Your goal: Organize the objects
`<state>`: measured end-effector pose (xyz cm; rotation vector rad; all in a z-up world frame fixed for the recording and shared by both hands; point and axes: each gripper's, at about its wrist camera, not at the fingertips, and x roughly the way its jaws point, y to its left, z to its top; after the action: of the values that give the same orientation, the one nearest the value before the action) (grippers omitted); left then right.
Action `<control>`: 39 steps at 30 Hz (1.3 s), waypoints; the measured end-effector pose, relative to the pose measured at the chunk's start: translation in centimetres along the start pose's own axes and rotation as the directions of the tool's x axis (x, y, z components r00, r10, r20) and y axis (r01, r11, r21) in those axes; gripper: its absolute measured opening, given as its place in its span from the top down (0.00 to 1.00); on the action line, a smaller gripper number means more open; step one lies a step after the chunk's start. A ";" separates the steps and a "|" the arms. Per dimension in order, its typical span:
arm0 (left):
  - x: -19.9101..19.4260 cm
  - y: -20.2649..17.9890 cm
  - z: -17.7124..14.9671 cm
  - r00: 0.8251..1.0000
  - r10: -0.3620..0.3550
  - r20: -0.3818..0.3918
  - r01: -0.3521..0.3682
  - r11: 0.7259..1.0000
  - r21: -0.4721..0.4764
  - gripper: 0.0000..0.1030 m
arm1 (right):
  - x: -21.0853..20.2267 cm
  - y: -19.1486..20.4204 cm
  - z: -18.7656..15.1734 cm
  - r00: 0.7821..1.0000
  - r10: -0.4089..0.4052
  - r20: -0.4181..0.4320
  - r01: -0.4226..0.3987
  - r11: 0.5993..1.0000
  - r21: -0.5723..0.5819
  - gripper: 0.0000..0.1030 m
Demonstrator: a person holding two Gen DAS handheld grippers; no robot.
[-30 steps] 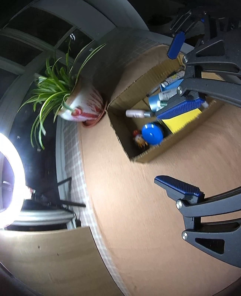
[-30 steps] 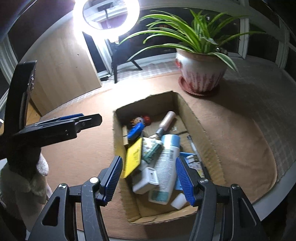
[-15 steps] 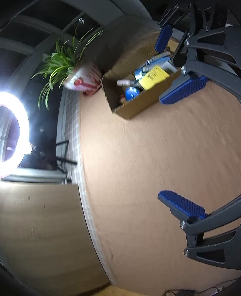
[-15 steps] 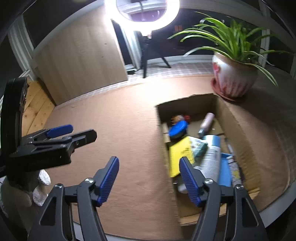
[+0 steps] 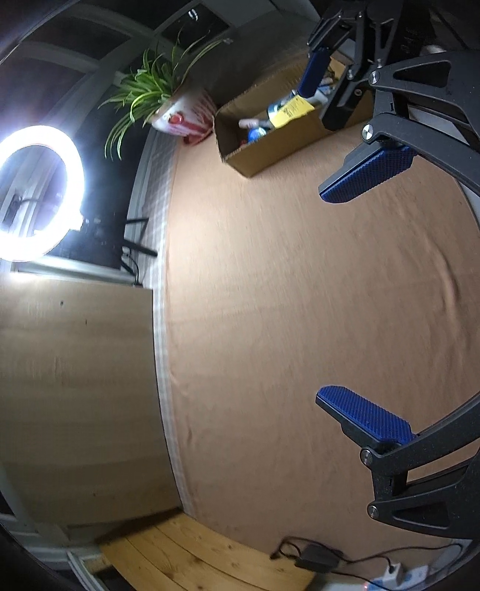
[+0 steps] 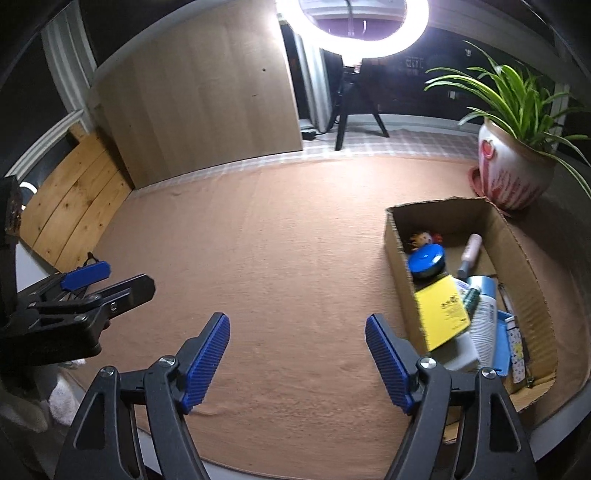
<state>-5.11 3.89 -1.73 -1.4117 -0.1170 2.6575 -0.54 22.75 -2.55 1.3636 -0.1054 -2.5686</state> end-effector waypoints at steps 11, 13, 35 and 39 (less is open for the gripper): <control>-1.1 4.3 -2.1 0.999 0.048 -0.014 -0.049 0.997 -0.066 0.02 | 0.5 3.1 0.0 0.999 -0.032 0.006 0.032 0.999 -0.019 0.29; -1.0 4.8 -2.4 0.998 0.051 -0.022 -0.052 0.996 -0.075 0.02 | 0.6 3.4 -0.1 0.999 -0.042 0.008 0.042 0.999 -0.017 0.29; -0.2 7.1 -3.4 0.996 0.077 -0.055 -0.082 0.991 -0.103 0.02 | 0.6 5.6 -0.1 0.991 -0.126 0.055 0.128 0.991 -0.038 0.29; -0.1 7.0 -3.3 0.995 0.076 -0.058 -0.081 0.992 -0.095 0.02 | 0.5 5.7 -0.2 0.990 -0.129 0.059 0.131 0.991 -0.037 0.29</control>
<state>-2.84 -3.04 -4.36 -1.5473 -0.1918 2.7078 0.31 17.07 -2.09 1.3246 0.0271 -2.7014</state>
